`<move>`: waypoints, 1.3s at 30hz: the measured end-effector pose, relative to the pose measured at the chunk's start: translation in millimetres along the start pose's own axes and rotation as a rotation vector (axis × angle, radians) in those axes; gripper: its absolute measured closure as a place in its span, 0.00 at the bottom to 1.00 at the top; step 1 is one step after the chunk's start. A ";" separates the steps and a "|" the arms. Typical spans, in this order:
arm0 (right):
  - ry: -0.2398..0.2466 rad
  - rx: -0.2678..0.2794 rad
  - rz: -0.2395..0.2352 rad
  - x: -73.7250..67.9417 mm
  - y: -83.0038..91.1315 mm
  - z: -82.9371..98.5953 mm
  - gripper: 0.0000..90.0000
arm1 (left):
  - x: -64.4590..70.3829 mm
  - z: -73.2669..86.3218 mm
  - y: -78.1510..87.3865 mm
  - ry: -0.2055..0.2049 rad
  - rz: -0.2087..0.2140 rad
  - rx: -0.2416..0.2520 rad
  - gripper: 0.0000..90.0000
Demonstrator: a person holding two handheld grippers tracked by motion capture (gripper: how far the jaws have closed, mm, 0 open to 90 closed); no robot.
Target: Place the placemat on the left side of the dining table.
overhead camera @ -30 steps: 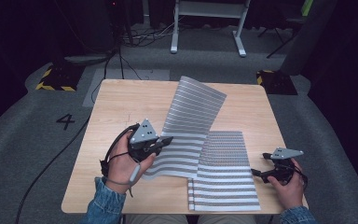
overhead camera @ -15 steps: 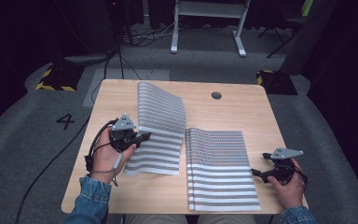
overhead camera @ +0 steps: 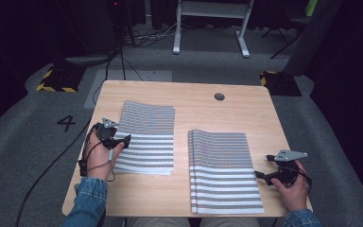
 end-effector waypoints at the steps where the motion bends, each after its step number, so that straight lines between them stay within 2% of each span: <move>1: 0.001 0.000 -0.001 0.0 0.1 0.0 0.08 | 7.2 -2.0 0.6 -0.014 0.021 0.014 0.36; 4: 0.001 0.000 -0.001 0.1 0.1 0.0 0.08 | 28.5 -6.4 2.3 -0.032 0.082 0.047 0.36; 5: -0.004 0.001 0.001 -0.2 -0.2 -0.1 0.08 | 28.5 -6.4 2.3 -0.032 0.082 0.047 0.36; 6: -0.001 0.000 0.000 0.0 0.0 0.0 0.08 | 48.2 -8.1 3.3 -0.047 0.142 0.072 0.35; 8: -0.003 0.001 0.000 -0.2 -0.1 -0.1 0.08 | 62.7 -7.3 3.1 -0.069 0.178 0.085 0.35; 11: -0.003 0.001 0.001 -0.2 -0.2 -0.1 0.08 | 85.9 -1.4 2.6 -0.135 0.249 0.070 0.35; 16: -0.003 0.001 0.000 -0.2 -0.2 -0.1 0.08 | 116.1 14.2 -3.7 -0.155 0.332 0.049 0.35; 18: -0.003 0.001 0.001 -0.2 -0.2 -0.1 0.08 | 124.9 21.9 -7.5 -0.170 0.351 0.037 0.35; 20: -0.003 0.001 0.000 -0.2 -0.2 -0.1 0.08 | 132.9 32.4 -12.6 -0.206 0.371 0.007 0.35; 24: -0.003 0.001 0.000 -0.3 -0.2 -0.1 0.08 | 144.2 49.5 -19.0 -0.223 0.391 -0.046 0.34; 26: -0.004 0.001 0.000 -0.3 -0.2 -0.1 0.08 | 149.7 59.5 -22.4 -0.260 0.415 -0.108 0.32; 28: -0.004 0.001 0.000 -0.2 -0.2 -0.1 0.08 | 152.0 64.6 -25.4 -0.277 0.415 -0.137 0.32; 30: -0.003 0.001 0.001 -0.2 -0.2 -0.1 0.08 | 152.7 65.3 -29.2 -0.280 0.397 -0.127 0.31; 31: -0.003 0.002 0.000 -0.1 -0.2 -0.1 0.08 | 154.3 65.6 -29.6 -0.262 0.405 -0.133 0.32; 32: -0.002 0.001 0.000 -0.1 -0.3 -0.2 0.08 | 152.4 64.8 -29.4 -0.270 0.379 -0.139 0.33; 33: -0.003 0.003 0.000 -0.2 -0.4 -0.2 0.08 | 151.7 63.3 -31.6 -0.280 0.379 -0.124 0.35; 34: -0.003 0.004 0.001 -0.1 -0.6 -0.2 0.08 | 151.4 63.2 -32.6 -0.276 0.364 -0.123 0.36; 35: -0.004 0.004 0.001 -0.2 -0.6 -0.2 0.08 | 150.5 62.1 -34.7 -0.295 0.347 -0.112 0.37; 37: -0.003 0.003 0.001 -0.1 -0.6 -0.2 0.08 | 152.7 62.3 -36.4 -0.275 0.336 -0.108 0.33; 38: -0.003 0.003 0.002 -0.1 -0.6 -0.2 0.08 | 152.0 61.0 -37.2 -0.287 0.325 -0.098 0.33; 39: -0.005 0.003 0.001 -0.3 -0.6 -0.2 0.08 | 153.5 61.4 -38.3 -0.277 0.326 -0.097 0.33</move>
Point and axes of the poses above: each handheld gripper's, and its own axes: y roughly backward along the jaws, z roughly out of its underside, x roughly to its right, the point moved 6 cm from there along -y, roughly forward along the jaws, and after that the axes turned 11 degrees about x, right-handed, at the moved point
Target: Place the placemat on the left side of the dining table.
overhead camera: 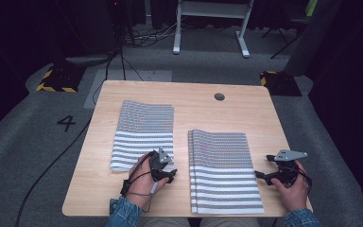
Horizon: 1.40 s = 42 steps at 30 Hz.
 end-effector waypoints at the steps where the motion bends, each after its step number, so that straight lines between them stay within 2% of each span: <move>1: 0.000 0.000 0.000 0.0 0.0 0.0 0.08 | -1.5 -0.8 -0.6 -0.005 -0.011 0.004 0.33; 3: 0.000 0.000 0.000 0.1 0.0 0.0 0.08 | -2.2 -1.5 -3.1 0.031 -0.008 0.008 0.32; 5: 0.001 0.000 0.001 0.2 -0.1 0.0 0.08 | -4.6 -3.1 -5.8 0.031 -0.009 0.016 0.33; 6: 0.001 0.000 0.001 0.2 -0.1 0.0 0.08 | -6.9 -3.9 -5.7 0.034 -0.024 0.017 0.35; 8: 0.001 0.000 0.001 0.2 -0.1 0.0 0.08 | -11.1 -5.1 -5.0 0.036 -0.032 0.016 0.46; 9: 0.001 0.000 0.001 0.2 -0.1 0.0 0.08 | -12.6 -5.4 -5.1 0.049 -0.022 0.019 0.50; 11: 0.001 0.000 0.001 0.2 -0.1 0.0 0.08 | -17.7 -6.9 -5.8 0.073 -0.021 0.042 0.51; 12: 0.001 0.000 0.001 0.2 -0.1 0.0 0.08 | -21.0 -6.4 -3.3 0.085 -0.039 0.037 0.62; 13: 0.001 0.000 0.001 0.2 -0.1 0.0 0.08 | -23.2 -6.2 -2.9 0.095 -0.037 0.046 0.70; 16: 0.001 0.000 0.001 0.2 -0.1 0.0 0.08 | -30.0 -4.2 0.1 0.153 -0.033 0.080 0.83; 18: 0.001 0.000 0.001 0.2 -0.1 0.0 0.08 | -30.8 -4.4 3.3 0.158 -0.040 0.086 0.93; 19: -0.002 0.002 0.001 0.2 -0.2 -0.1 0.08 | -30.5 -4.7 4.2 0.148 -0.032 0.080 0.94; 21: -0.002 0.002 0.001 0.3 -0.2 -0.2 0.08 | -29.0 -4.4 5.3 0.153 -0.028 0.072 0.96; 22: -0.001 0.002 0.001 0.3 -0.2 -0.2 0.08 | -21.8 -3.0 7.0 0.166 0.015 0.059 0.96; 26: -0.002 0.002 0.001 0.2 -0.2 -0.2 0.08 | -8.6 0.7 18.0 0.113 0.061 0.015 0.97; 27: -0.002 0.002 0.001 0.2 -0.2 -0.2 0.08 | -4.3 1.4 22.5 0.112 0.080 0.012 0.97; 28: -0.002 0.002 0.001 0.2 -0.2 -0.2 0.08 | -3.2 1.6 28.9 0.089 0.076 0.019 0.97; 32: -0.002 0.002 0.001 0.2 -0.2 -0.2 0.08 | -3.6 -0.3 42.6 0.094 0.072 0.075 0.97; 36: -0.001 0.002 0.001 0.3 -0.2 -0.2 0.08 | -9.7 -13.3 57.7 0.102 0.053 0.176 0.97; 39: -0.001 0.002 0.001 0.2 -0.3 -0.2 0.08 | -15.5 -24.6 69.4 0.092 0.028 0.237 0.97; 42: -0.001 0.002 0.001 0.2 -0.2 -0.2 0.08 | -26.6 -39.3 85.1 0.092 -0.021 0.321 0.97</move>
Point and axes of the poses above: each handheld gripper's, and its own axes: y roughly backward along the jaws, z roughly out of its underside, x roughly to its right, the point moved 6 cm from there along -y, roughly forward along the jaws, and after that the axes turned 11 degrees about x, right-handed, at the moved point
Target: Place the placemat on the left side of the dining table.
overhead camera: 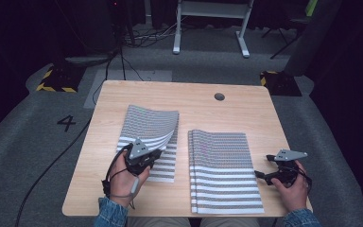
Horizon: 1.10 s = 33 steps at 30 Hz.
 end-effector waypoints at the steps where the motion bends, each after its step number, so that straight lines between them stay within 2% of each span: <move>1: 0.000 0.000 0.000 0.0 0.0 0.0 0.08 | -3.9 -6.0 3.3 0.011 -0.013 0.025 0.97; 5: -0.001 0.000 0.000 0.0 0.0 0.0 0.08 | -18.7 -21.4 12.5 0.003 -0.068 0.077 0.97; 9: -0.001 0.000 0.000 0.0 0.0 0.0 0.08 | -41.0 -36.7 26.1 0.009 -0.142 0.143 0.97; 10: -0.001 0.000 0.000 0.0 0.0 0.0 0.08 | -41.0 -36.7 26.1 0.009 -0.142 0.143 0.97; 12: 0.000 0.000 0.000 0.1 0.0 0.0 0.08 | -61.5 -44.2 39.6 0.021 -0.214 0.185 0.97; 16: 0.000 0.000 0.000 0.0 0.0 0.0 0.08 | -82.7 -47.7 57.9 0.044 -0.295 0.235 0.97; 23: -0.001 0.000 0.000 0.1 0.0 -0.1 0.08 | -112.2 -38.7 98.0 0.076 -0.420 0.277 0.97; 28: -0.001 0.001 0.000 0.1 0.0 -0.1 0.08 | -129.5 -25.3 126.4 0.099 -0.518 0.273 0.96; 33: -0.001 0.001 0.000 0.2 0.0 -0.1 0.08 | -141.0 -11.0 145.7 0.126 -0.605 0.253 0.95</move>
Point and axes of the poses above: each handheld gripper's, and its own axes: y roughly backward along the jaws, z roughly out of its underside, x roughly to its right, the point moved 6 cm from there along -y, roughly forward along the jaws, and after that the axes turned 11 degrees about x, right-handed, at the moved point
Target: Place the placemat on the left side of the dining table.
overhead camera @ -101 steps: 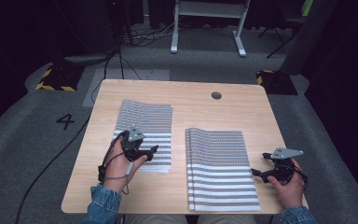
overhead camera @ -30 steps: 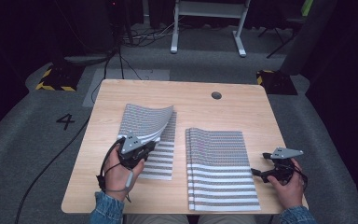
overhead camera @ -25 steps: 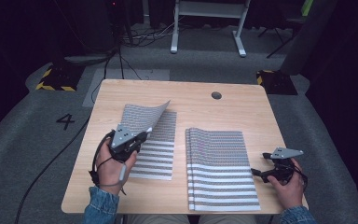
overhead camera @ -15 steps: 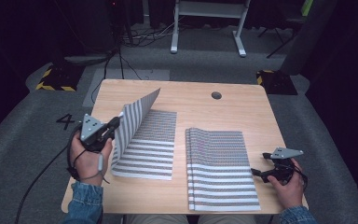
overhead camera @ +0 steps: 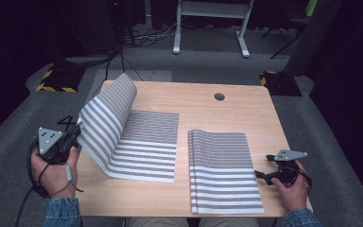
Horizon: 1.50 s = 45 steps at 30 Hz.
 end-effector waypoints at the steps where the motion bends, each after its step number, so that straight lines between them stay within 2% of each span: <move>1: 0.000 0.000 0.000 0.0 0.0 0.0 0.08 | -4.2 1.2 2.8 0.003 -0.022 -0.002 0.95; 3: 0.000 0.000 0.000 0.0 0.0 0.0 0.08 | -12.1 2.3 8.3 0.000 -0.071 0.002 0.89; 5: 0.000 0.000 0.000 0.0 0.0 0.0 0.08 | -17.2 0.7 13.1 -0.006 -0.121 0.012 0.72; 6: 0.000 0.000 0.000 0.0 0.0 0.0 0.08 | -18.0 -0.6 14.6 -0.012 -0.140 0.018 0.59; 7: 0.000 0.000 0.000 0.0 0.0 0.0 0.08 | -17.0 -2.7 16.9 -0.026 -0.159 0.016 0.52; 9: 0.000 0.000 0.000 0.0 0.0 0.0 0.08 | -9.9 -6.9 17.7 -0.042 -0.157 0.026 0.42; 12: 0.000 0.000 0.000 0.0 0.0 0.0 0.08 | 12.2 -9.5 12.1 -0.030 -0.078 0.020 0.40; 14: 0.000 0.000 0.000 -0.1 0.0 0.0 0.08 | 33.1 -7.3 4.4 -0.028 -0.006 -0.003 0.39; 18: 0.000 0.000 0.000 0.0 0.0 0.0 0.08 | 68.6 3.6 -9.7 -0.021 0.128 -0.067 0.38; 19: 0.000 0.000 0.000 -0.1 0.0 0.0 0.08 | 81.8 9.5 -14.4 -0.019 0.174 -0.100 0.38; 21: 0.000 0.000 0.000 -0.1 0.0 0.0 0.08 | 104.0 20.8 -22.5 -0.031 0.239 -0.152 0.37; 22: 0.000 0.000 0.000 -0.1 0.0 0.0 0.08 | 104.0 20.8 -22.5 -0.031 0.239 -0.152 0.37; 23: 0.000 0.000 0.000 -0.1 0.0 0.0 0.08 | 118.7 29.8 -28.1 -0.040 0.283 -0.189 0.37; 24: 0.000 0.000 0.000 -0.1 0.0 0.0 0.08 | 126.8 34.9 -31.2 -0.034 0.307 -0.208 0.37; 29: 0.000 0.000 0.000 -0.1 0.0 0.0 0.08 | 158.6 61.5 -45.1 -0.051 0.388 -0.303 0.36; 31: 0.001 0.000 0.000 0.0 0.0 0.0 0.08 | 167.4 71.6 -48.6 -0.058 0.406 -0.336 0.35; 34: 0.001 0.000 0.000 0.0 0.0 0.0 0.08 | 179.9 91.5 -54.1 -0.089 0.431 -0.415 0.34; 35: 0.001 0.000 0.000 0.0 0.0 0.0 0.08 | 182.5 96.0 -54.9 -0.088 0.433 -0.438 0.34; 42: 0.001 0.000 0.000 0.0 0.0 0.0 0.08 | 195.1 125.5 -61.6 -0.137 0.424 -0.557 0.30; 44: 0.001 -0.001 0.000 0.0 0.0 0.0 0.08 | 195.2 132.1 -62.3 -0.164 0.407 -0.599 0.28; 45: 0.000 0.000 0.000 -0.1 0.0 0.0 0.08 | 195.7 136.2 -62.5 -0.191 0.408 -0.615 0.26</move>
Point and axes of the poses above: each handheld gripper's, and its own axes: y roughly backward along the jaws, z roughly out of its underside, x roughly to its right, the point moved 6 cm from there along -y, roughly forward along the jaws, and after that the axes turned 11 degrees about x, right-handed, at the moved point
